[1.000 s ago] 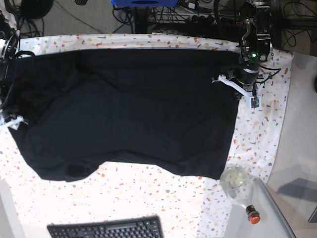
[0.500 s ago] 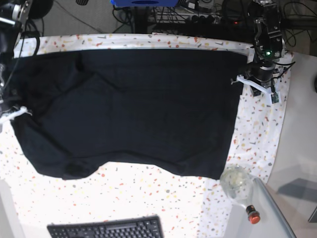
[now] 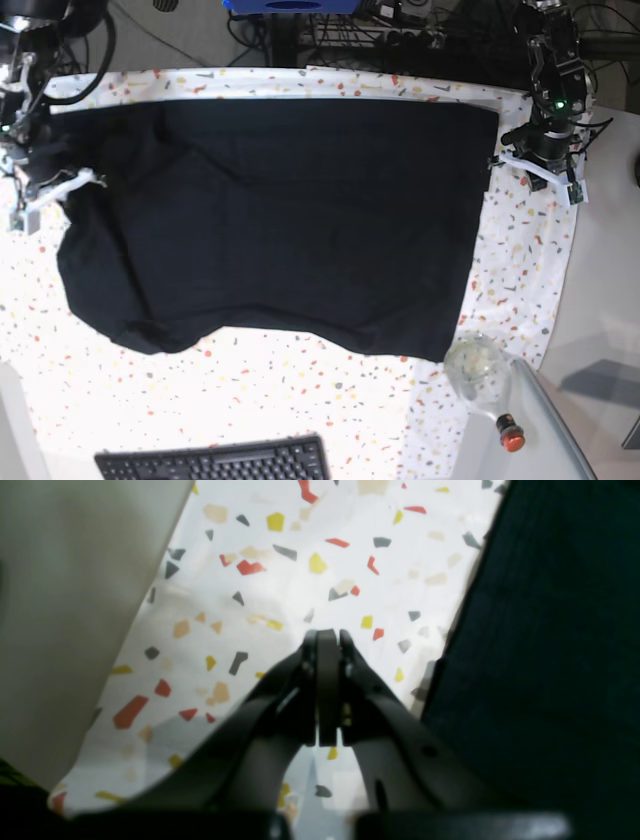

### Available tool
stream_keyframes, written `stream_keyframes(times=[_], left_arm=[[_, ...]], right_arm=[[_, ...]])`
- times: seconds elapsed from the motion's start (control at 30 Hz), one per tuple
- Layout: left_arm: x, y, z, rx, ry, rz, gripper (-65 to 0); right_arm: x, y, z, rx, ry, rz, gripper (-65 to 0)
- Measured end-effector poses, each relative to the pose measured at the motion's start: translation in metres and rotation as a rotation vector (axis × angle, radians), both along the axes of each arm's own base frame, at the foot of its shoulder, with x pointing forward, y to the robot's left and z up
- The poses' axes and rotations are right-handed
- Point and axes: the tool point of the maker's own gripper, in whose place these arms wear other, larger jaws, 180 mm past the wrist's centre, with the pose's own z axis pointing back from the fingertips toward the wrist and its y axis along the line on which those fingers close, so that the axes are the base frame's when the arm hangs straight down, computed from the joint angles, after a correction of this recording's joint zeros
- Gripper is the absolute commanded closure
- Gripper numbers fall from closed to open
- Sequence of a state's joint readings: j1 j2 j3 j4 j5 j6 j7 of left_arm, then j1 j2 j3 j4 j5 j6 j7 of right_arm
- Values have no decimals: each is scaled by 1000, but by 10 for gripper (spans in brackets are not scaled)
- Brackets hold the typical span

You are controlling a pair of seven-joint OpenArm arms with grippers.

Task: Layout the t-shirt on the table in an organized manner, then fold the t-shirt properly
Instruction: 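Drag the shirt with both grippers to square it on the cloth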

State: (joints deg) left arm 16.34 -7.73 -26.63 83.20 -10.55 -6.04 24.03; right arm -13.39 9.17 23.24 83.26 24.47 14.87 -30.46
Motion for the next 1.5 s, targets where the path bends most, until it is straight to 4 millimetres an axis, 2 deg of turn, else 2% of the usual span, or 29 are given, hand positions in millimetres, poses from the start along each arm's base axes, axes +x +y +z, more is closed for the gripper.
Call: stream_keyframes(times=[0.1, 0.17, 0.23, 0.27, 0.4, 0.5, 0.57, 0.67, 0.73, 0.8, 0.93, 1.1, 1.17, 1.3, 1.5], left_arm=[[-2, 2, 0, -3, 1, 8, 0], [-3, 9, 2, 7, -2, 23, 0], [-4, 11, 3, 11, -1, 29, 0], [-4, 11, 3, 11, -1, 28, 0], [-3, 9, 2, 7, -3, 22, 0], [-3, 11, 3, 12, 0, 23, 0], [-2, 12, 4, 13, -4, 27, 0], [-1, 8, 3, 5, -8, 21, 0], [-2, 8, 2, 3, -6, 22, 0], [-3, 10, 2, 9, -2, 26, 0], [-3, 10, 1, 7, 0, 27, 0], [-14, 11, -16, -13, 48, 42, 0], [-16, 11, -18, -13, 55, 43, 0], [-13, 10, -17, -16, 48, 41, 0], [-7, 9, -15, -8, 43, 33, 0]], right_arm=[[-20, 20, -10, 56, 98, 20, -3], [-29, 29, -7, 121, 130, 1, -168], [-29, 25, 5, 133, 99, -39, -290], [-27, 21, 14, 128, 71, -53, -321], [-11, 17, 48, 83, -27, -34, -333], [18, 4, 59, 64, -59, -17, -339], [47, -20, 53, 52, -58, -73, -339], [71, -55, 18, 17, 77, -128, -342], [75, -61, -8, 25, 166, -145, -342], [81, -57, -21, 26, 186, -103, -342], [89, -53, -32, 22, 186, -84, -342], [86, -55, -41, 0, 189, -79, -332], [86, -55, -41, 1, 190, -80, -275], [84, -54, -42, 5, 193, -76, 0], [81, -46, -38, 22, 231, -17, 0]])
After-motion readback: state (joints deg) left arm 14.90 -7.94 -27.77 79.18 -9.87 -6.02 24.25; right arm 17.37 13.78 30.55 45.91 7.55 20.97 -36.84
